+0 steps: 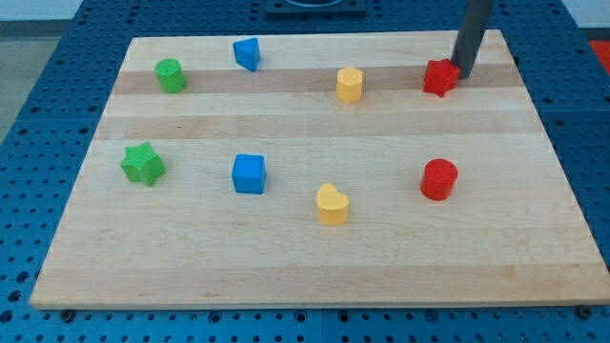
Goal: Move the arm to the top of the red star
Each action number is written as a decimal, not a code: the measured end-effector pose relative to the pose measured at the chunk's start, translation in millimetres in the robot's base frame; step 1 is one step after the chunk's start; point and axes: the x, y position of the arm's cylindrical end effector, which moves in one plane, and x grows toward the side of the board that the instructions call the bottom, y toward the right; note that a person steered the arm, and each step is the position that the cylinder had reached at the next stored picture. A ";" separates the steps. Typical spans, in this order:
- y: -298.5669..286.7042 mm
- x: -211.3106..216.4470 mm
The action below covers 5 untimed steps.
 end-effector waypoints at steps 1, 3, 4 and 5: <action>-0.6 35.5; -17.4 -32.7; -60.0 -21.5; -71.3 -14.8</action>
